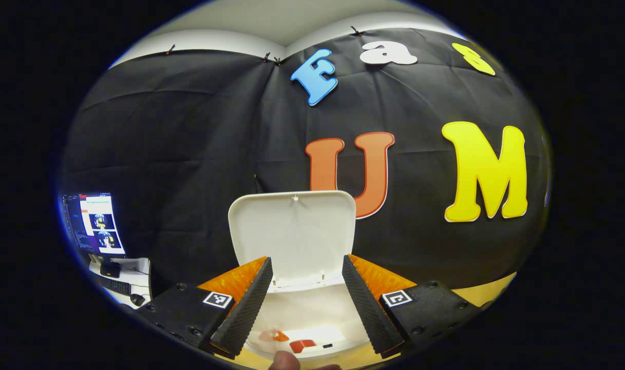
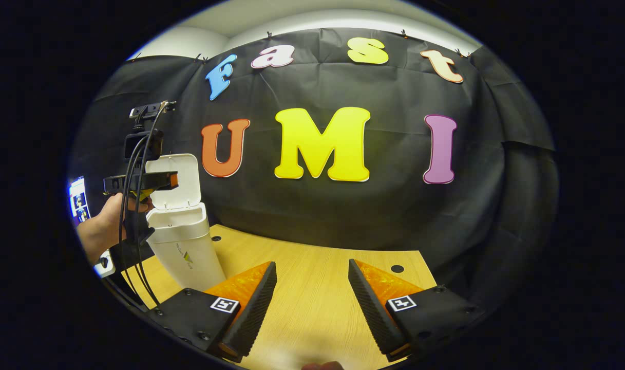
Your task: Press the lid of the desktop garbage bin to open it, pick up the crumpled paper on the desktop and throw it into the bin, then pick up the pop can on the desktop and drop it into the bin, and finally close the garbage bin lid.
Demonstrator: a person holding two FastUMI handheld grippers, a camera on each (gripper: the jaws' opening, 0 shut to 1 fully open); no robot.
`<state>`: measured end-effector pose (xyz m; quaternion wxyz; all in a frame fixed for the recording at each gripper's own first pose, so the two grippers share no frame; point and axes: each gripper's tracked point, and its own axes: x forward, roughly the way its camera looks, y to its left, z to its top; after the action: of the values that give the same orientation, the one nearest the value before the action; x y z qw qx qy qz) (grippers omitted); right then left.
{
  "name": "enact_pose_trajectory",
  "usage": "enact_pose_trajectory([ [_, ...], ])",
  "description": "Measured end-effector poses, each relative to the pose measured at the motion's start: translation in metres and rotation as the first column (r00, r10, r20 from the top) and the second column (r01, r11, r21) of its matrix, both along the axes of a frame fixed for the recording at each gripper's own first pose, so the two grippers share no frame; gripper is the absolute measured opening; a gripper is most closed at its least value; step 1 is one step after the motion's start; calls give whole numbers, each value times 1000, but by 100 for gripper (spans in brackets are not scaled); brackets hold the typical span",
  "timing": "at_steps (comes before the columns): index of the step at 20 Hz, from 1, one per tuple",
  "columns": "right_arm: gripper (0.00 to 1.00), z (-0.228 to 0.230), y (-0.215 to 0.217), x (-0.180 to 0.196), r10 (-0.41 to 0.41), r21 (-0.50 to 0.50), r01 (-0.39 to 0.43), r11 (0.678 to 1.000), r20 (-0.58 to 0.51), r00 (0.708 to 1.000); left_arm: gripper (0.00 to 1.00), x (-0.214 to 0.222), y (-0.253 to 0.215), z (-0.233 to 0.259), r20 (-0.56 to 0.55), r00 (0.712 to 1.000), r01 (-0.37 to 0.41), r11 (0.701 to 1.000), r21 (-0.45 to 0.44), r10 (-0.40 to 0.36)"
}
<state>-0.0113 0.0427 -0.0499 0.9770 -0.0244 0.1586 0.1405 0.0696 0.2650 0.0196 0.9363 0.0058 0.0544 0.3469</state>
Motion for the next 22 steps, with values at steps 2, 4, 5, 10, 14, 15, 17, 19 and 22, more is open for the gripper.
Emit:
enact_pose_trajectory([
  [2,89,7,-9,1,-4,-3,4,1000,14,1000,90,7,3,27,38,999,-15,1000,22,14],
  [4,89,13,-17,3,-13,5,13,1000,23,1000,90,12,13,52,45,998,-47,997,57,44],
  [5,89,15,-20,3,-18,8,18,1000,24,1000,90,14,19,63,49,997,-66,995,79,62],
  [10,89,35,-35,7,-45,21,44,999,37,998,89,33,46,80,51,993,-110,993,32,108],
  [14,89,44,-39,11,-70,50,68,996,25,997,89,55,74,84,11,992,-126,992,4,126],
  [15,89,45,-37,12,-69,53,68,996,20,997,89,61,82,84,-2,991,-134,991,6,134],
  [17,89,48,-34,15,-69,54,67,996,20,997,89,71,93,79,-47,987,-151,989,6,151],
  [19,89,50,-32,18,-76,69,75,995,16,997,90,82,95,72,-84,985,-150,989,10,150],
  [22,89,53,-29,22,-82,75,80,994,18,996,89,88,102,55,-114,983,-147,989,-18,144],
])
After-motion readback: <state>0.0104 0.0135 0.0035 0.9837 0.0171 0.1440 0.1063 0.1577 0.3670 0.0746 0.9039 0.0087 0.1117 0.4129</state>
